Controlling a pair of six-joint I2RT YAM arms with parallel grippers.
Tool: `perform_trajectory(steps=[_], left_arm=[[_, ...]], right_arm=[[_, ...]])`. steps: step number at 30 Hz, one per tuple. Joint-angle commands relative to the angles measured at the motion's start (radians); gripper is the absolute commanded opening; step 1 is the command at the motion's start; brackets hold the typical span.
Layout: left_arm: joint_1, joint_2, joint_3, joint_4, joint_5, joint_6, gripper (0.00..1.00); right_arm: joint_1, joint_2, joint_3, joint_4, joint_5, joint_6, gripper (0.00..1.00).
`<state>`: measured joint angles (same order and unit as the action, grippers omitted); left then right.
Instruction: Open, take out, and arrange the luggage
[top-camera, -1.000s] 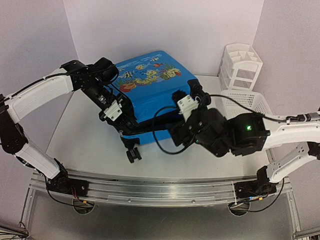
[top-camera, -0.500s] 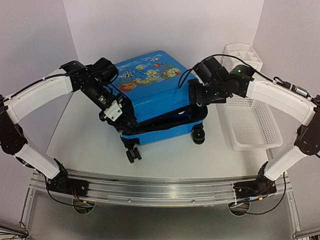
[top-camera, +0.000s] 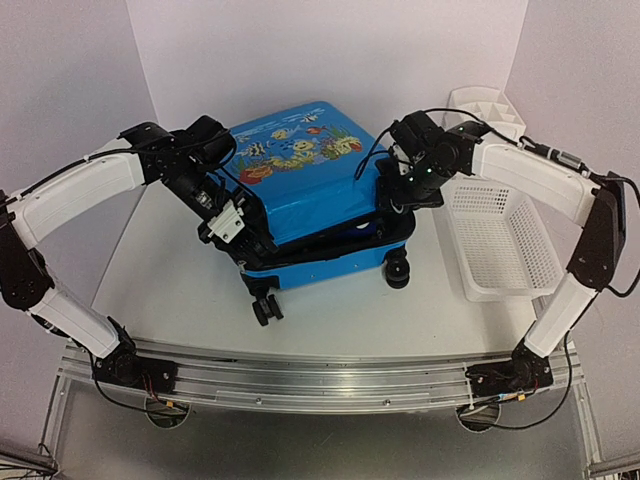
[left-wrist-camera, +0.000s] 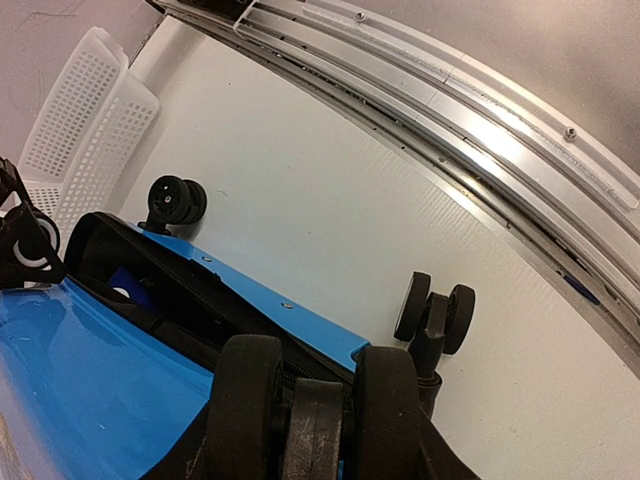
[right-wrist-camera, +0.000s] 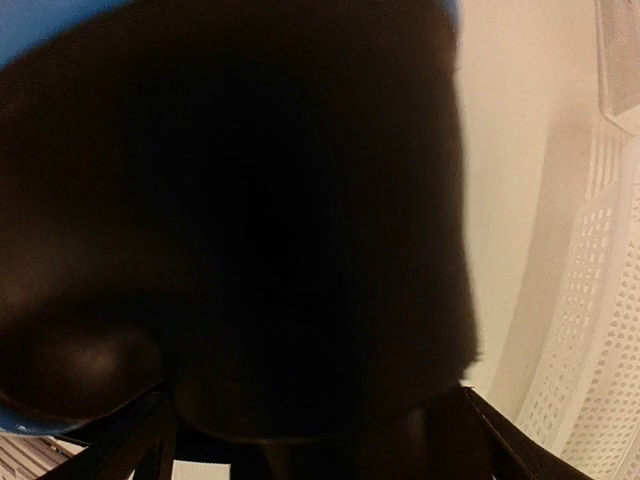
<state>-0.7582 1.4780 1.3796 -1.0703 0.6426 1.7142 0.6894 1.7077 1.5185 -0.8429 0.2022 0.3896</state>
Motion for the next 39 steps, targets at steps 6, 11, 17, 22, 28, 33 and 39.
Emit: perform_trajectory(steps=[6, 11, 17, 22, 28, 33, 39], left_arm=[[0.010, -0.052, 0.010, -0.074, 0.086, -0.103, 0.00], [0.011, -0.102, -0.037, -0.007, 0.062, -0.147, 0.00], [0.028, -0.146, -0.082, 0.063, 0.004, -0.191, 0.00], [0.106, -0.150, -0.073, 0.120, -0.045, -0.212, 0.04], [0.185, -0.181, -0.069, 0.140, -0.112, -0.226, 0.59], [0.216, -0.233, -0.044, 0.072, -0.133, -0.236, 0.99], [0.218, -0.301, 0.006, 0.045, -0.123, -0.355, 1.00]], right_arm=[[-0.011, 0.089, 0.083, -0.018, -0.073, -0.086, 0.63], [-0.011, 0.078, 0.096, -0.017, -0.014, -0.053, 0.26], [0.014, 0.014, 0.138, -0.019, 0.069, -0.034, 0.00], [0.110, -0.005, 0.166, -0.018, 0.140, -0.006, 0.00], [0.253, 0.027, 0.234, -0.019, 0.223, 0.073, 0.00], [0.359, 0.088, 0.370, -0.026, 0.309, 0.082, 0.00], [0.441, 0.175, 0.588, -0.029, 0.403, 0.067, 0.00]])
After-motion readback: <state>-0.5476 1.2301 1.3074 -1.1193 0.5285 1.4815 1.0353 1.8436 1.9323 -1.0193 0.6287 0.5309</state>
